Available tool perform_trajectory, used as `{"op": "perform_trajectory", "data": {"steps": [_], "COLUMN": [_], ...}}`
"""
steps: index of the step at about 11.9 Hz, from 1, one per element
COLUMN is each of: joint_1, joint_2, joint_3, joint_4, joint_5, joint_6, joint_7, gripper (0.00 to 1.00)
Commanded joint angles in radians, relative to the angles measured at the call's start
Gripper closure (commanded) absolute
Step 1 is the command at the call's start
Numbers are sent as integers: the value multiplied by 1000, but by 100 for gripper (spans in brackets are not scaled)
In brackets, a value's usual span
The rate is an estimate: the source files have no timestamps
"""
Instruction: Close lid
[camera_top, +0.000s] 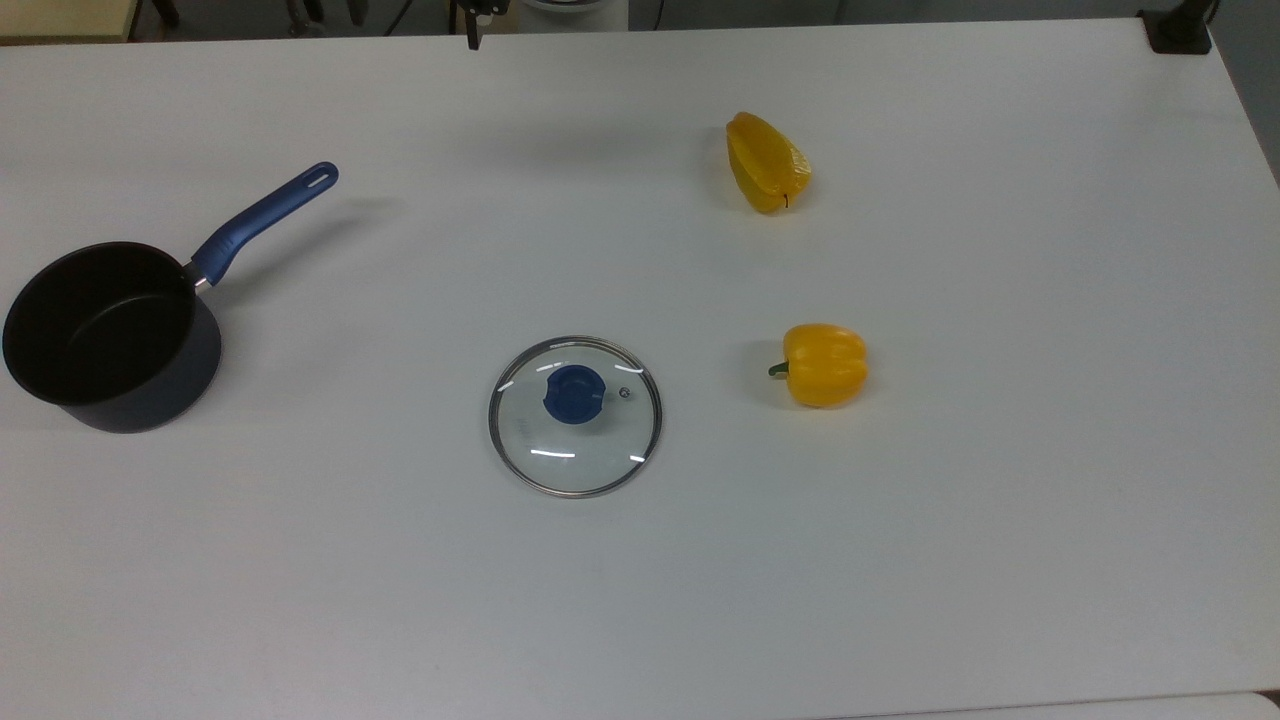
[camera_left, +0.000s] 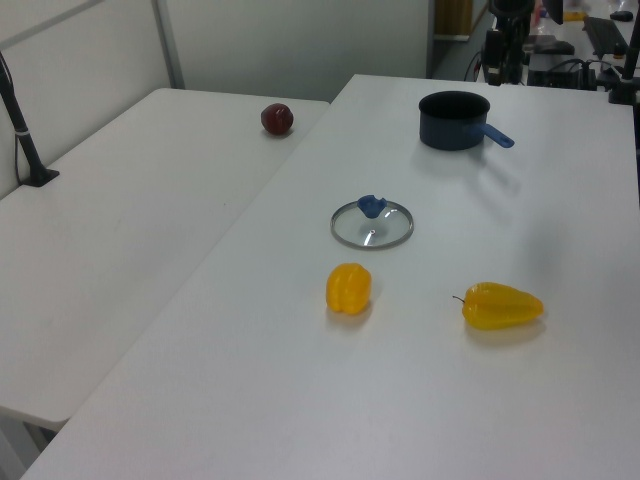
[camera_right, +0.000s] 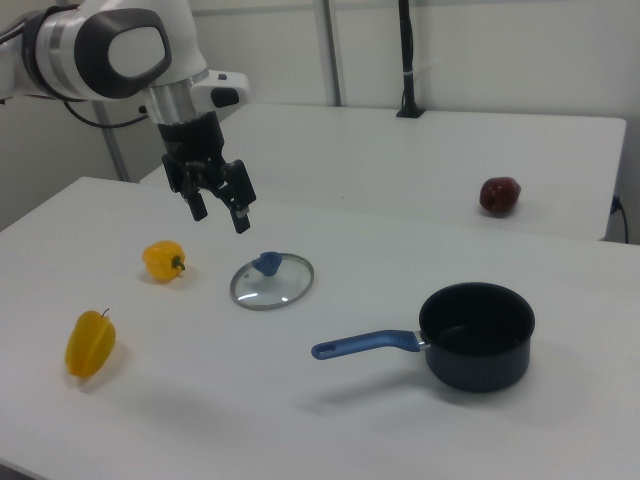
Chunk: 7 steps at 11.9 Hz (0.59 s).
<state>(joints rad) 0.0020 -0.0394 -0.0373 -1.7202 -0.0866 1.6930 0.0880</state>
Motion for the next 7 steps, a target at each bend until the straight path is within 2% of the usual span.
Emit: {"op": "perform_trajectory", "data": {"steps": [1, 5, 7], "joint_1": [3, 4, 13], "joint_2": [-10, 7, 36], "joint_3": [-4, -3, -1], "joint_4": [-4, -4, -9], "joint_5": [16, 18, 19], "joint_6": [-21, 3, 95], "joint_7": [-21, -22, -21], "gripper": [0, 0, 0]}}
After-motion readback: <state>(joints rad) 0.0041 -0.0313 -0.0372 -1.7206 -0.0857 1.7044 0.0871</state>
